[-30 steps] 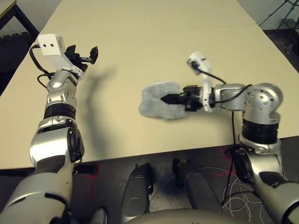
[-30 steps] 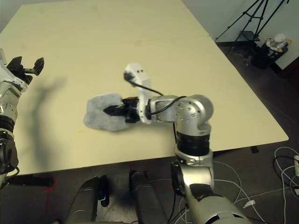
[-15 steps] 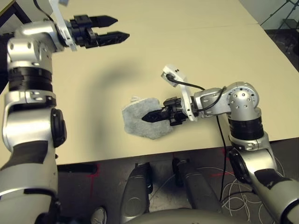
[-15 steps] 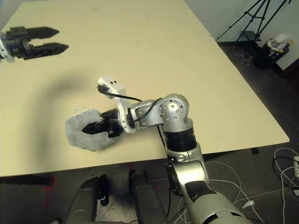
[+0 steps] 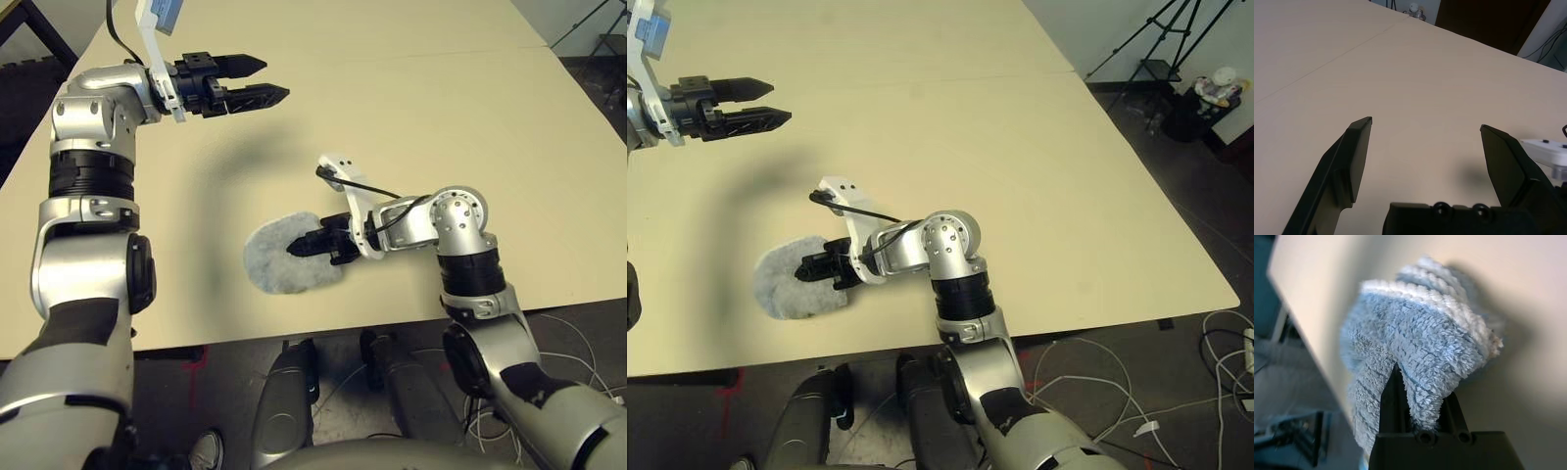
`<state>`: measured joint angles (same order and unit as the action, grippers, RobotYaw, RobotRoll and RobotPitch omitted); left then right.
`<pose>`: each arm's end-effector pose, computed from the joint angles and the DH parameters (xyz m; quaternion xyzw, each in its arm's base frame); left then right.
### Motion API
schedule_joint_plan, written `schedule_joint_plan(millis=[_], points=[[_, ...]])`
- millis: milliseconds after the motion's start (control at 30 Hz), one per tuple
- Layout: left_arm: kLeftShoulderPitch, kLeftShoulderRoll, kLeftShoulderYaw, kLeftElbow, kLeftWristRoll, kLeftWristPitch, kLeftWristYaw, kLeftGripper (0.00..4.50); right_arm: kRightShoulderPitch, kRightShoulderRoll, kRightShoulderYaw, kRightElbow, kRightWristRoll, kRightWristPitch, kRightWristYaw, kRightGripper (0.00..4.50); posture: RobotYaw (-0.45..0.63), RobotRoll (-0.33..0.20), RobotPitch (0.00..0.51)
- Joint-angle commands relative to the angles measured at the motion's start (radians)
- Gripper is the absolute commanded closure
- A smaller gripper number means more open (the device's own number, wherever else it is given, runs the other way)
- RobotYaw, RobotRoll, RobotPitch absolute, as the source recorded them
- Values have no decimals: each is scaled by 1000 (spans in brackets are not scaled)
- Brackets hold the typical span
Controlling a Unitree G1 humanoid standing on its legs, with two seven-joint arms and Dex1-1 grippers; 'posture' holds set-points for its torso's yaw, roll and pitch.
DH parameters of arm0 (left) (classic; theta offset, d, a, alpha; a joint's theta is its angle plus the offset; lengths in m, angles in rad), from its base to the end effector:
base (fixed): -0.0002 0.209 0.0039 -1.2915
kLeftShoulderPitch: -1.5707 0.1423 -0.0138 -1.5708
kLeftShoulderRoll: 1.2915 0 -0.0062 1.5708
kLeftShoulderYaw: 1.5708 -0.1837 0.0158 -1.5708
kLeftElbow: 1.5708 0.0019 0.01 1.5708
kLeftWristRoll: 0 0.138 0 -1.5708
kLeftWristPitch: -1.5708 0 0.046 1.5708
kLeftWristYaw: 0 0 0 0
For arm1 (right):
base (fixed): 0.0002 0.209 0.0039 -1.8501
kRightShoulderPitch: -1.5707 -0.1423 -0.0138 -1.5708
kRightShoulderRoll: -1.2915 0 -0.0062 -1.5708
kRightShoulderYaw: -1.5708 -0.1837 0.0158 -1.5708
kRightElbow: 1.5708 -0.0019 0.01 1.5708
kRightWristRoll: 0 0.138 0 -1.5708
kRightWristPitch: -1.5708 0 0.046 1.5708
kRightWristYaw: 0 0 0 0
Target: Wipe the water off the table with a rag.
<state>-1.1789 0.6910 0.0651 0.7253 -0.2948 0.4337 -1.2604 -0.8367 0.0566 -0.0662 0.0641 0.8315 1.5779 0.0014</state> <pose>0.3374 0.2700 0.2909 0.0818 -0.0124 -0.4783 0.8743 0.2760 -0.0595 0.1842 0.1244 0.3896 0.4520 0.7927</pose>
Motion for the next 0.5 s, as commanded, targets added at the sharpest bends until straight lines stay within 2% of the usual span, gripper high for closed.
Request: schedule_joint_plan(millis=[33,300,500], points=[[10,2,10,-3,-1,-10,6,0,-39,-28,-47,9,-75,6,-12,4475,-1,0,252],[8,3,39,28,-2,-38,53,0,-138,-207,-138,109,-206,-116,21,4475,4,0,243],[4,-7,118,136,24,-200,266,0,-139,-391,-164,228,-332,-308,47,4475,6,0,234]])
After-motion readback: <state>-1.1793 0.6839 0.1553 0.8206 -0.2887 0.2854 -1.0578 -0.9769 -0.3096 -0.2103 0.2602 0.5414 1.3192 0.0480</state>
